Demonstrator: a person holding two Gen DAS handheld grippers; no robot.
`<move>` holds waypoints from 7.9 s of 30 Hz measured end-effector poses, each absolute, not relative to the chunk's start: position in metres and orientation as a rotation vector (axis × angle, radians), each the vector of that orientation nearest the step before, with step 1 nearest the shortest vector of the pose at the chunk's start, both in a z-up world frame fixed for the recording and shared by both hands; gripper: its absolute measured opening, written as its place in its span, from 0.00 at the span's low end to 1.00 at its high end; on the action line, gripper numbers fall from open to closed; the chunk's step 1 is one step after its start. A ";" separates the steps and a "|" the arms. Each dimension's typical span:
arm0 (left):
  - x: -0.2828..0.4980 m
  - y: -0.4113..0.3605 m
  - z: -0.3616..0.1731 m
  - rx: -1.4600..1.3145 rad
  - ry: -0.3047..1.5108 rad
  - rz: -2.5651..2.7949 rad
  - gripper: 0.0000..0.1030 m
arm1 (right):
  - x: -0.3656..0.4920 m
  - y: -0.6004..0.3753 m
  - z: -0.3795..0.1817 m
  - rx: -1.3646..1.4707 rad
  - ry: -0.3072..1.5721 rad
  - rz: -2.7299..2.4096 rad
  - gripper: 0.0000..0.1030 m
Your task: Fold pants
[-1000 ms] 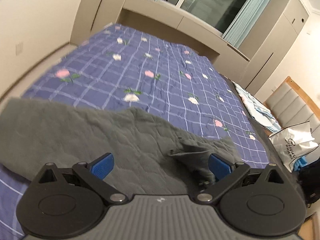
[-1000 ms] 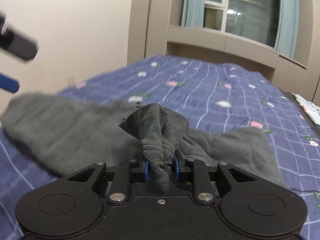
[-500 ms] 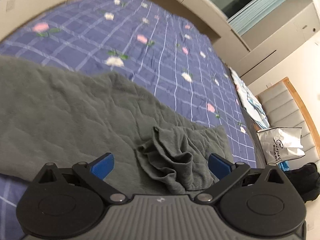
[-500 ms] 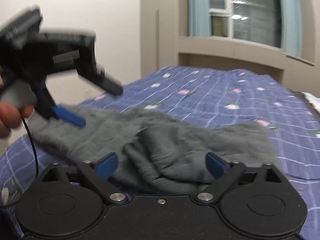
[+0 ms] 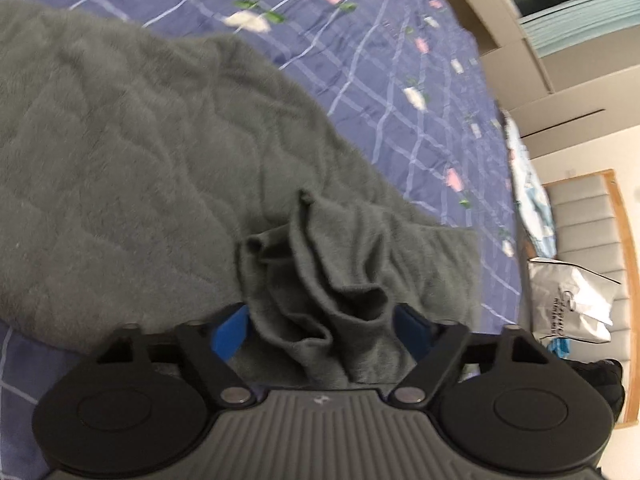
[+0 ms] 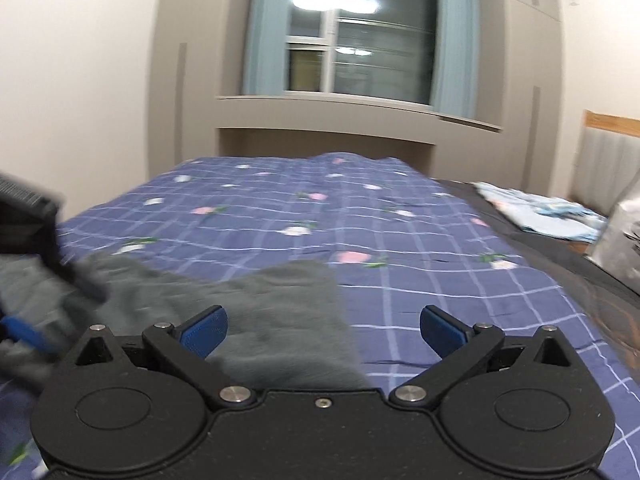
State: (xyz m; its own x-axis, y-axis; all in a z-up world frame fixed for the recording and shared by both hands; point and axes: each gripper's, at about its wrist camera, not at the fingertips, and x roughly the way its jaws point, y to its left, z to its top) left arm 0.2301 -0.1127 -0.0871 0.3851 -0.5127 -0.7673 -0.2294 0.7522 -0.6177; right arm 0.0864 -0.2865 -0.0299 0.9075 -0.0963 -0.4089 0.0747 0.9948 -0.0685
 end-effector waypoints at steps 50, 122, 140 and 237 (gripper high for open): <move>0.188 -0.026 -0.055 -0.533 1.016 -0.216 0.07 | 0.135 -0.199 -0.027 -0.163 0.607 0.065 1.00; 0.102 0.115 -0.045 -0.353 0.850 0.291 0.99 | 0.124 -0.079 -0.043 -0.231 0.576 0.256 1.00; 0.121 0.098 -0.091 -0.407 0.879 0.174 0.99 | 0.123 -0.062 -0.086 -0.188 0.606 0.161 1.00; 0.123 0.083 -0.007 -0.464 0.539 0.219 0.17 | 0.091 -0.110 -0.039 -0.162 0.534 0.172 1.00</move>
